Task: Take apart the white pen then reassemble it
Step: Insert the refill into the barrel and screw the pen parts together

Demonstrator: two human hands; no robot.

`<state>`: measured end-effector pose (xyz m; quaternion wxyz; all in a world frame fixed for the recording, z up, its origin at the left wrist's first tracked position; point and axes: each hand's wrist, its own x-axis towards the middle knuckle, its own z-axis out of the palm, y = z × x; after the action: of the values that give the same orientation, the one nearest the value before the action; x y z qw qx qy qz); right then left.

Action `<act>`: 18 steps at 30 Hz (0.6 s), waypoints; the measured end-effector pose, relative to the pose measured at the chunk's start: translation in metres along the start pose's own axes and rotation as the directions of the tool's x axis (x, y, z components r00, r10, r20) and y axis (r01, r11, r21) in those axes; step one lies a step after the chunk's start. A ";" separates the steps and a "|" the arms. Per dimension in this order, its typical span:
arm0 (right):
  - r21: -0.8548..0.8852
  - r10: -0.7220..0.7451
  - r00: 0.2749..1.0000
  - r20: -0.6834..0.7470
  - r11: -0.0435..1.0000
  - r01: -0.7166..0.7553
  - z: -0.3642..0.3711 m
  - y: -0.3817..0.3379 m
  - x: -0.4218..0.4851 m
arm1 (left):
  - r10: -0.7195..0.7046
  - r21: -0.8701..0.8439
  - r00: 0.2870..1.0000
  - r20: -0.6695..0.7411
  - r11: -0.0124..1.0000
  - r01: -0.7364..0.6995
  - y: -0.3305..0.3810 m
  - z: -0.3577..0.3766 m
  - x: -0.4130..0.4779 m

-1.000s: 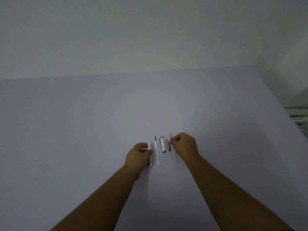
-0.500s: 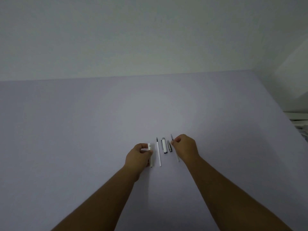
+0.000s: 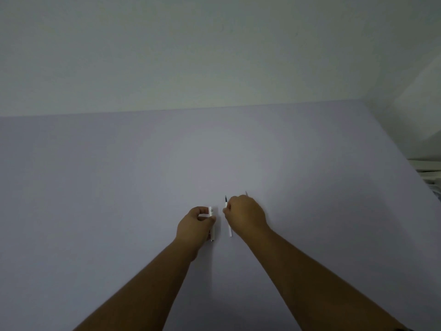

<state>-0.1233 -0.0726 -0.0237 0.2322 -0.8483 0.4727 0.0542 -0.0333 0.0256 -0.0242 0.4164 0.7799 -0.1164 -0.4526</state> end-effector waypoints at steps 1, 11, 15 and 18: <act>-0.072 -0.016 1.000 0.015 0.997 0.017 0.002 -0.003 0.000 | -0.003 0.003 1.000 -0.005 1.000 0.003 0.000 -0.002 0.000; -0.213 0.057 0.998 0.032 0.976 -0.049 0.010 -0.020 0.000 | -0.003 0.063 0.999 -0.046 0.998 0.006 -0.004 -0.018 -0.003; -0.172 0.101 0.994 0.028 0.980 -0.095 0.011 -0.021 -0.001 | 0.004 0.088 0.999 -0.051 0.996 0.000 -0.003 -0.020 -0.004; -0.093 0.134 0.990 0.048 0.987 -0.129 0.009 -0.025 -0.003 | 0.032 0.134 0.998 -0.057 0.991 -0.024 -0.003 -0.021 -0.004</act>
<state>-0.1033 -0.0557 -0.0221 0.2024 -0.8232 0.5182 0.1135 -0.0198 0.0413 -0.0193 0.3730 0.8172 -0.1448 -0.4148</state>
